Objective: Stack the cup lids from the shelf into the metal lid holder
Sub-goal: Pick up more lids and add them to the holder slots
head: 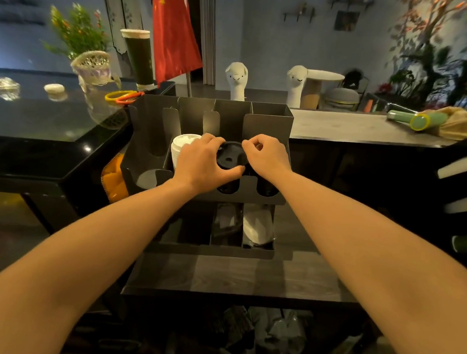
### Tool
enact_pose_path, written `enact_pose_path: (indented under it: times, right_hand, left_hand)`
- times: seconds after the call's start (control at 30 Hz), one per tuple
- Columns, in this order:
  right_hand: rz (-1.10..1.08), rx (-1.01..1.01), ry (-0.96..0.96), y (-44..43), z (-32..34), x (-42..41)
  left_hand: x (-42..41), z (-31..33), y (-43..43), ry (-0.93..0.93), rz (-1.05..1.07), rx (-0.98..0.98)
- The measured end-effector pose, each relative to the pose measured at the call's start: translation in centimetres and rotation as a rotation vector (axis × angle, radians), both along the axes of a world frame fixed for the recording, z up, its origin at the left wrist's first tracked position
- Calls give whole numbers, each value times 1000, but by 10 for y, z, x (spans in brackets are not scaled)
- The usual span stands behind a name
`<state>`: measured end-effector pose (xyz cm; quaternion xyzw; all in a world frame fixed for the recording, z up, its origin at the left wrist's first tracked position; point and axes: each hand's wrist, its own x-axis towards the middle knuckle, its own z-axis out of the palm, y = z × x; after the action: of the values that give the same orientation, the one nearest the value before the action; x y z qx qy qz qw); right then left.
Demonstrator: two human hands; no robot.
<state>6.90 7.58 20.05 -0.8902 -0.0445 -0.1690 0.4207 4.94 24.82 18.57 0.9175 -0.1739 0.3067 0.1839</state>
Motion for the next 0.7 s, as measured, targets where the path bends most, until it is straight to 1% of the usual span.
enact_pose_path:
  times: [0.13, 0.23, 0.3, 0.5, 0.7]
  right_hand:
    - [-2, -133, -21, -6, 5, 16]
    - [12, -260, 6, -8, 9, 27]
    - [27, -362, 13, -9, 10, 35]
    - [59, -466, 9, -6, 8, 52]
    - [86, -467, 7, -2, 1, 63]
  left_hand:
    - [28, 19, -4, 88, 206, 201]
    - [44, 23, -10, 167, 274, 340]
    - [50, 22, -15, 182, 295, 412]
    - [58, 16, -21, 189, 324, 519]
    - [59, 9, -18, 234, 372, 566]
